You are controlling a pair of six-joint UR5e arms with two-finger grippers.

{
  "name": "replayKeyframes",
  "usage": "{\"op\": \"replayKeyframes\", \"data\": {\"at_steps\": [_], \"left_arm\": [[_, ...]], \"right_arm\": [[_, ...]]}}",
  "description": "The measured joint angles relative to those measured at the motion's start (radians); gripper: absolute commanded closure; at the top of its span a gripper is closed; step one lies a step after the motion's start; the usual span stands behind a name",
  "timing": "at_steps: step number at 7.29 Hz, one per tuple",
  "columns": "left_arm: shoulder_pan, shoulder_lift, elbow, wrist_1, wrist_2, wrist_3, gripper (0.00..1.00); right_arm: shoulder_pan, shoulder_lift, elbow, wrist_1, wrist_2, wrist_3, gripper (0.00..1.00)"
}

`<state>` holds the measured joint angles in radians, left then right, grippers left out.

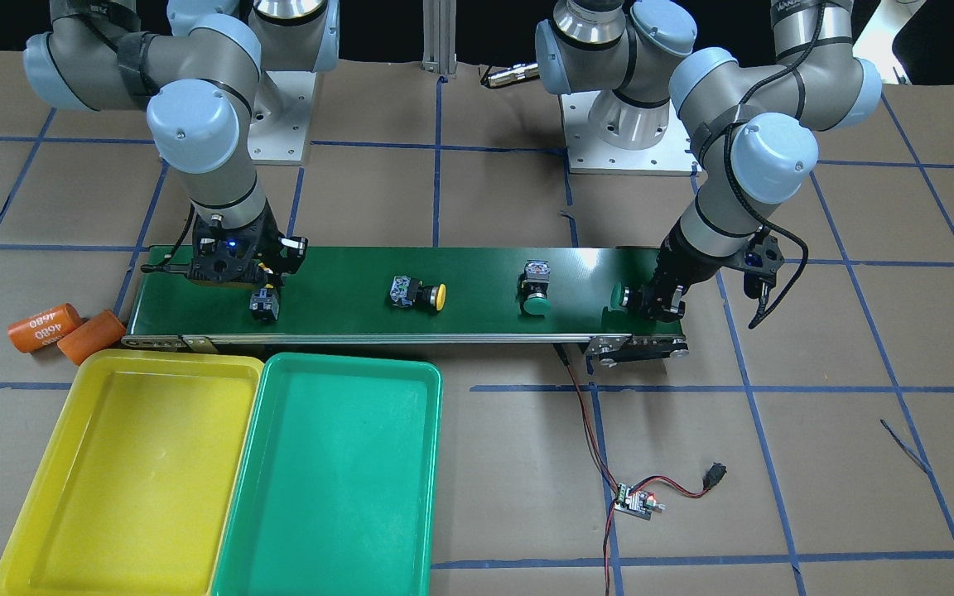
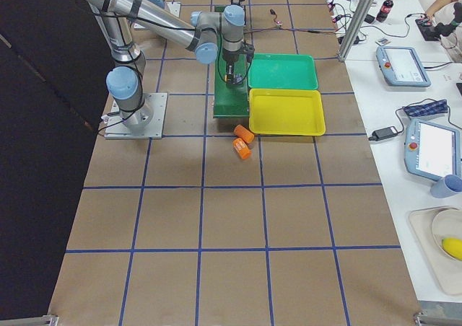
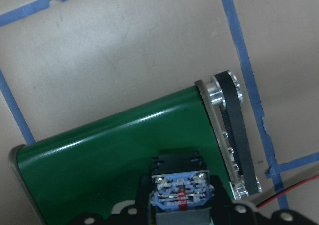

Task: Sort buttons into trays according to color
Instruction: 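Set green button on belt with left gripper while right gripper grasps yellow button, then lift the yellow button into the yellow tray and release it while the left arm withdraws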

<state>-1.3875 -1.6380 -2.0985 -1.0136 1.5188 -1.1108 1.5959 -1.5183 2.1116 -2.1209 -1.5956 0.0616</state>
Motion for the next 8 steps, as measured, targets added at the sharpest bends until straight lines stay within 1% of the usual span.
{"op": "replayKeyframes", "data": {"at_steps": [1,2,3,4,5,6,7,8], "left_arm": [[-0.001,0.004,0.000,0.000,0.000,-0.020,0.00],[-0.002,0.008,0.000,-0.001,-0.001,-0.027,0.00],[-0.002,0.015,0.007,-0.001,-0.001,-0.017,0.00],[-0.002,0.026,0.037,-0.006,0.002,0.046,0.00],[0.002,0.033,0.085,-0.019,0.007,0.194,0.00],[0.009,0.037,0.143,-0.055,0.008,0.416,0.00],[0.009,0.039,0.200,-0.119,0.007,0.605,0.00],[0.005,0.037,0.264,-0.205,0.008,0.745,0.00]], "right_arm": [[-0.018,0.004,-0.035,0.003,0.000,-0.011,0.89],[-0.048,0.022,-0.082,0.006,0.000,-0.030,0.88],[-0.086,0.063,-0.140,0.010,0.000,-0.055,0.87],[-0.129,0.127,-0.216,0.016,0.000,-0.103,0.88],[-0.170,0.199,-0.292,0.021,-0.012,-0.166,0.87],[-0.209,0.275,-0.362,0.026,-0.050,-0.227,0.86],[-0.241,0.334,-0.405,0.028,-0.088,-0.285,0.83],[-0.273,0.375,-0.420,0.028,-0.104,-0.332,0.76]]}}
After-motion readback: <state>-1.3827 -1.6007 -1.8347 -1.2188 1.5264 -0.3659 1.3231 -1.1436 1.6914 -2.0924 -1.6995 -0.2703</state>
